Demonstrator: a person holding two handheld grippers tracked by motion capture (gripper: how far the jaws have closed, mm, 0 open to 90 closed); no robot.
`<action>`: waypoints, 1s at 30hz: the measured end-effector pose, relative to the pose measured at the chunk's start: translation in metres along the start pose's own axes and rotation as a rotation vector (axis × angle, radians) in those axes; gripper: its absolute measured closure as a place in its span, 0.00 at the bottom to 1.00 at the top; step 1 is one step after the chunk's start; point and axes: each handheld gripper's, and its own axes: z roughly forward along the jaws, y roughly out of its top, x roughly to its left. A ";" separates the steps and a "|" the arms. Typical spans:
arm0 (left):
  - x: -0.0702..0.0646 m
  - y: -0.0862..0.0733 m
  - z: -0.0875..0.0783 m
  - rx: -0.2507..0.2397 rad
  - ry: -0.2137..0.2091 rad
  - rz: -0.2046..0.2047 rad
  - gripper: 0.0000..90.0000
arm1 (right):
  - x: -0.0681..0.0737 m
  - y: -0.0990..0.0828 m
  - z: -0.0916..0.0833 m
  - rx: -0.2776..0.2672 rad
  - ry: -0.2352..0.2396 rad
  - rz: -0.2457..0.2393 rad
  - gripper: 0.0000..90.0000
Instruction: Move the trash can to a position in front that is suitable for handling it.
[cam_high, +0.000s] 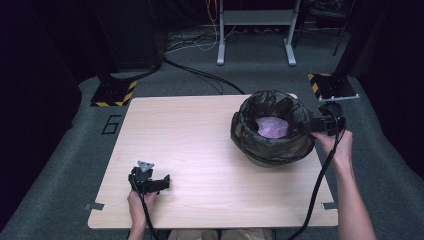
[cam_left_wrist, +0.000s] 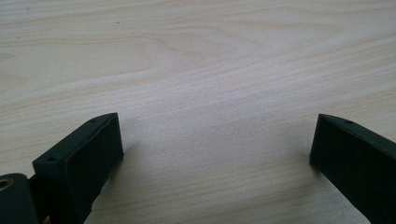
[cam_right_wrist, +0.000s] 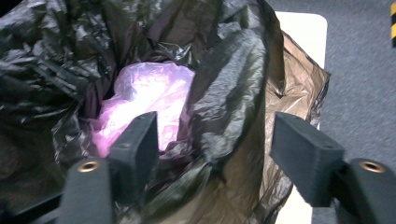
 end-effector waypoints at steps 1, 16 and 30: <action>0.000 0.000 0.000 0.000 0.000 -0.001 0.02 | -0.003 0.000 0.003 -0.002 0.001 0.015 0.42; 0.000 0.000 0.000 -0.002 0.000 0.001 0.03 | 0.000 -0.002 0.019 -0.021 -0.009 0.090 0.65; 0.000 0.000 0.000 -0.002 0.001 0.002 0.03 | 0.019 0.005 0.029 -0.013 0.005 0.100 0.64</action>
